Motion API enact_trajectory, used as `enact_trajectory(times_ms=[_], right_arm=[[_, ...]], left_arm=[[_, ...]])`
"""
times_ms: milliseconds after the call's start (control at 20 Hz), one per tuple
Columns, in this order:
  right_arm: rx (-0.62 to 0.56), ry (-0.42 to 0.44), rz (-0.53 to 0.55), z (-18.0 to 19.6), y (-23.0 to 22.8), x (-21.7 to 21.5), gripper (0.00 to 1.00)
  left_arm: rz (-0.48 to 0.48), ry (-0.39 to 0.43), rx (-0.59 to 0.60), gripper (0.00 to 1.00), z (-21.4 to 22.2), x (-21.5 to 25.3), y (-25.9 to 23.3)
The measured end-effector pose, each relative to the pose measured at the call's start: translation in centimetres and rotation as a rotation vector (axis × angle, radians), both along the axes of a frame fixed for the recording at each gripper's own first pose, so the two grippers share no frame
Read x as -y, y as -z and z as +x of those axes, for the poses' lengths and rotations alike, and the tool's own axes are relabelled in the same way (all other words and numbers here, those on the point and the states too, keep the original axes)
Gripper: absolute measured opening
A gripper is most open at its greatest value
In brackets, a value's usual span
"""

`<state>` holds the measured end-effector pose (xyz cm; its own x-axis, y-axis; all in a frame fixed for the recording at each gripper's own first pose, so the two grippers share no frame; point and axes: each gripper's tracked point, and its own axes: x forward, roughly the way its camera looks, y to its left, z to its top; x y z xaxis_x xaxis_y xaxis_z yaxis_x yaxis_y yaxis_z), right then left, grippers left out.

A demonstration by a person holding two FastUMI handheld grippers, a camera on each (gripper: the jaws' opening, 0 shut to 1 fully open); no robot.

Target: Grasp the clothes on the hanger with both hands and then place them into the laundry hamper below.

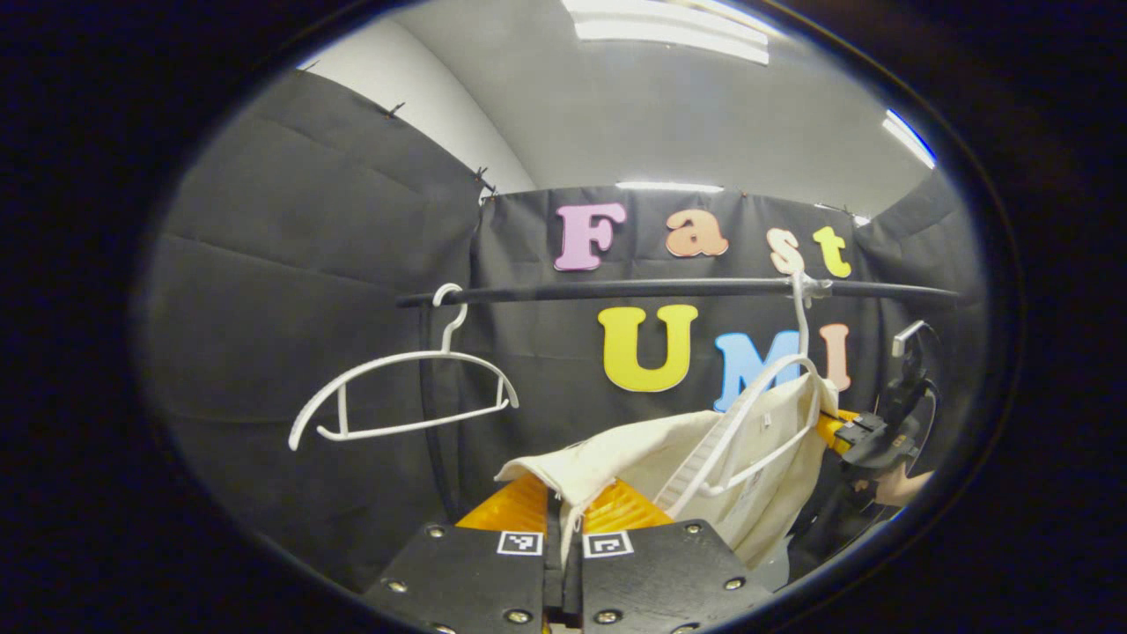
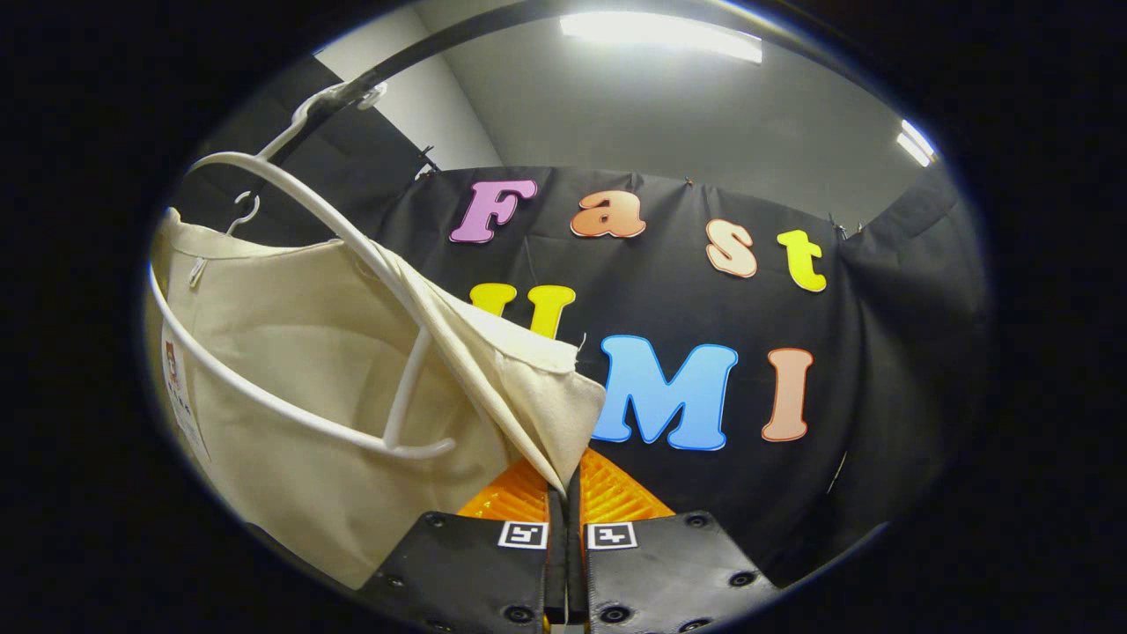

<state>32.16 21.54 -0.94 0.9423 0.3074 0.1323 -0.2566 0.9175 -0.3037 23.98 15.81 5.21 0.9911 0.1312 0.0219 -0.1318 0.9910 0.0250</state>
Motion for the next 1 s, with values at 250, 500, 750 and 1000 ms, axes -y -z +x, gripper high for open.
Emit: enact_trajectory(times_ms=[250,500,750,1000], right_arm=[[-0.014,0.001,-0.017,1.1,1.4,0.0,0.02],[-0.013,-0.006,-0.012,0.7,1.0,0.4,0.02],[0.054,0.02,0.137,-0.1,-3.8,2.7,0.02],[0.107,0.038,0.107,1.6,-4.9,3.6,0.02]], left_arm=[[-0.019,0.023,-0.058,0.02,-2.6,0.5,3.3],[-0.098,-0.003,-0.104,0.02,-2.0,0.9,5.9],[-0.09,-0.016,0.022,0.02,-0.4,1.3,1.7],[-0.044,-0.01,0.07,0.02,0.4,0.9,-0.4]])
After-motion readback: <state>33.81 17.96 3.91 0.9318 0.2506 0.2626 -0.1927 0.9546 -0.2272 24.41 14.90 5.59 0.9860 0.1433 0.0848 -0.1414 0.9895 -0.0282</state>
